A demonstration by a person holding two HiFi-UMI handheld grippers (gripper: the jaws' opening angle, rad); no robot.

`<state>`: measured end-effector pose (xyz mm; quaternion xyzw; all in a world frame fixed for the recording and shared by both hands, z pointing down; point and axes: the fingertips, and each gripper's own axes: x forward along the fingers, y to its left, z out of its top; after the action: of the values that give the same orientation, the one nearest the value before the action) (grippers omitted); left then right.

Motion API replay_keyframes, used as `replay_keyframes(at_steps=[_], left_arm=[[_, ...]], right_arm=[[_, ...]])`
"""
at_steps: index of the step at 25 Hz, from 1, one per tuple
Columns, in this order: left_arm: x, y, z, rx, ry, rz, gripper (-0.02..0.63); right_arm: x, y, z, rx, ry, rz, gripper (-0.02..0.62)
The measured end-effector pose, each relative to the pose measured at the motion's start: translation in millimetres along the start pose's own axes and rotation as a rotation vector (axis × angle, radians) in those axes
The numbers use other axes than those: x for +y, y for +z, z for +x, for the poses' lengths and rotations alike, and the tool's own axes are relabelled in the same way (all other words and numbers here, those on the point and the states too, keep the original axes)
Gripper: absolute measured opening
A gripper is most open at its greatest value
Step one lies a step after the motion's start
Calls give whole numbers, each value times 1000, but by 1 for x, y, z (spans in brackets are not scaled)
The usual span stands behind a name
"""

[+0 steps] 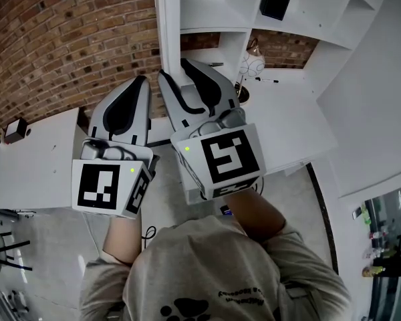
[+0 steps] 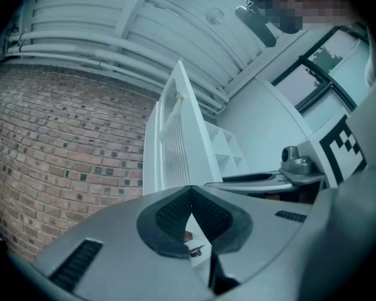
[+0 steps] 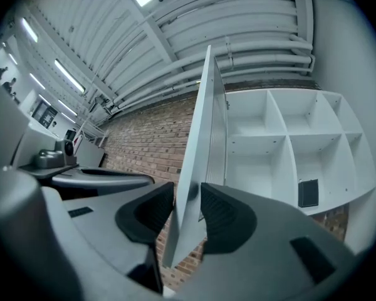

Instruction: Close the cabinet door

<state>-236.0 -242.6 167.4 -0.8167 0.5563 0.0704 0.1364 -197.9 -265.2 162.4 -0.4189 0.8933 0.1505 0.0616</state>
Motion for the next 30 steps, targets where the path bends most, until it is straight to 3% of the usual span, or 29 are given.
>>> replay_keyframes(at_steps=[16, 30], left_arm=[[-8, -11, 17, 16, 0, -4, 8], [-57, -21, 79, 18, -20, -7, 8]], right_arm=[[-14, 1, -4, -18, -36, 39, 124], [-79, -9, -27, -24, 21, 44, 109]])
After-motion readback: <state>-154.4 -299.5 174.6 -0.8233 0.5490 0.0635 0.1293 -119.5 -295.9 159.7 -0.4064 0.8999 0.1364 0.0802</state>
